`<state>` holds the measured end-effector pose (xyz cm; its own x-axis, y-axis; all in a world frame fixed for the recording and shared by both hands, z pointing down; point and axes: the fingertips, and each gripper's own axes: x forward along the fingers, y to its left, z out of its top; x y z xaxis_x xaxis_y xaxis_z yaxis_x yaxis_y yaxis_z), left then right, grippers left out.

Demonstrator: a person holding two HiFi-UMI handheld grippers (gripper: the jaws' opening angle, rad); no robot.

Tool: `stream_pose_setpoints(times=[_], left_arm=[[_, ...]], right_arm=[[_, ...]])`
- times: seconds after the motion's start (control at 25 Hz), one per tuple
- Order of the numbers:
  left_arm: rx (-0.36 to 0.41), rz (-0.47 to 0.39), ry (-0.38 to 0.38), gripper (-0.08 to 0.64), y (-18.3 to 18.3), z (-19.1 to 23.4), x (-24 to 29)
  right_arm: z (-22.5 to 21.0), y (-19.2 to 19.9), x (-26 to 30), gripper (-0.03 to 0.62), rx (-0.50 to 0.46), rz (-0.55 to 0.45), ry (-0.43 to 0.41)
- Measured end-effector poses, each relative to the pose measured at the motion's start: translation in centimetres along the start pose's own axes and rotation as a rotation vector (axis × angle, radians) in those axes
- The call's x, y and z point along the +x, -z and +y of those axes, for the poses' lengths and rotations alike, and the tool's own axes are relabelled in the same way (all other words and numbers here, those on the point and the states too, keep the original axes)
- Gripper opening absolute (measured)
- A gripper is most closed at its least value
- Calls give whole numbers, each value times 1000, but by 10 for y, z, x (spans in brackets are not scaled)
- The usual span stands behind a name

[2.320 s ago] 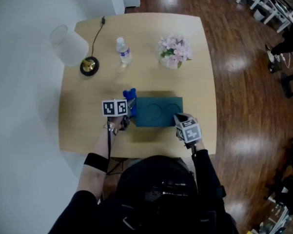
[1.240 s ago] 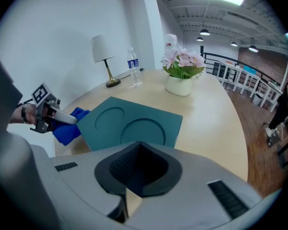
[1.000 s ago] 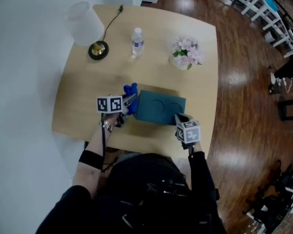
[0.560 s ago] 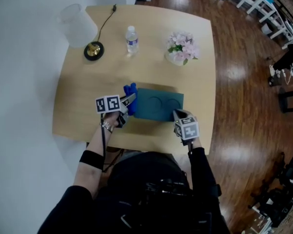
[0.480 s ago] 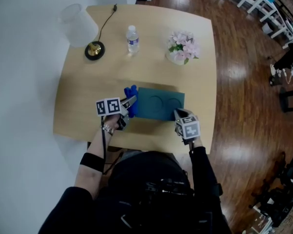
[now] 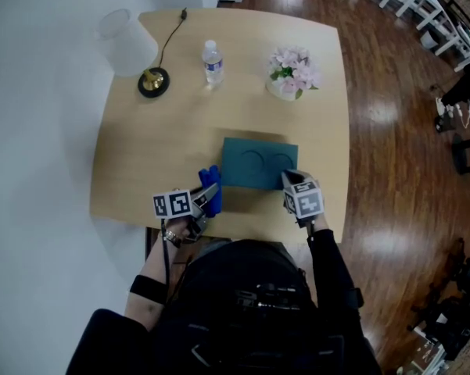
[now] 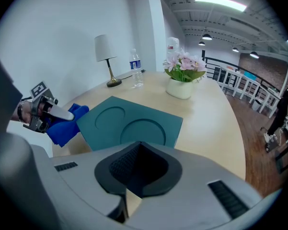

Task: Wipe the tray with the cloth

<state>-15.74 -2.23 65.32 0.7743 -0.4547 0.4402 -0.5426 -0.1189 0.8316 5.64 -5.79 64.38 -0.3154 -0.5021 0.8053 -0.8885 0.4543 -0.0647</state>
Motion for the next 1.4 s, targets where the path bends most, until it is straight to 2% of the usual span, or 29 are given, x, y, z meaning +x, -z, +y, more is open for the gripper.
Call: stream_pose_setpoints(times=[0.16,0.24,0.32,0.4,0.48,0.56,0.68,0.8,0.96,1.2,1.32,1.36,1.4], left_arm=[[72,110,-14,72,46,-10,-7],[109,168,-27,72,71,-18,-9],[148,211,-62,72,87,-24,-9],[161,209,-118,72,91,-23,-4],[129,167,-171,72,85,-20,2],[93,119,-221,72,76,-17,7],[57,70,-275,74,65,-16,13],[49,56,-294,74,59,-17,19],[59,59,-310,74,51,-18,26],[80,45,-330,74,20,-9,35],[125,51,-344,74,-4,-1,39],[143,56,-350,74,-11,2,40],[160,63,-356,74,-16,4,41]], right_arm=[[1,1,2,9,4,11,-21],[1,-1,0,9,-27,26,-53],[-13,-15,-2,9,-57,6,-50],[-41,-38,-2,9,-48,-39,-17],[-69,-59,4,9,-40,-54,2],[-89,-72,17,9,-81,-17,5],[-96,-78,42,9,-178,69,-47],[-92,-70,60,9,-257,158,-115],[-85,-66,62,9,-287,192,-183],[-90,-36,52,9,-286,212,-191],[-55,-15,37,9,-320,207,-317],[-46,-12,33,9,-333,200,-331],[-45,-11,32,9,-331,193,-308]])
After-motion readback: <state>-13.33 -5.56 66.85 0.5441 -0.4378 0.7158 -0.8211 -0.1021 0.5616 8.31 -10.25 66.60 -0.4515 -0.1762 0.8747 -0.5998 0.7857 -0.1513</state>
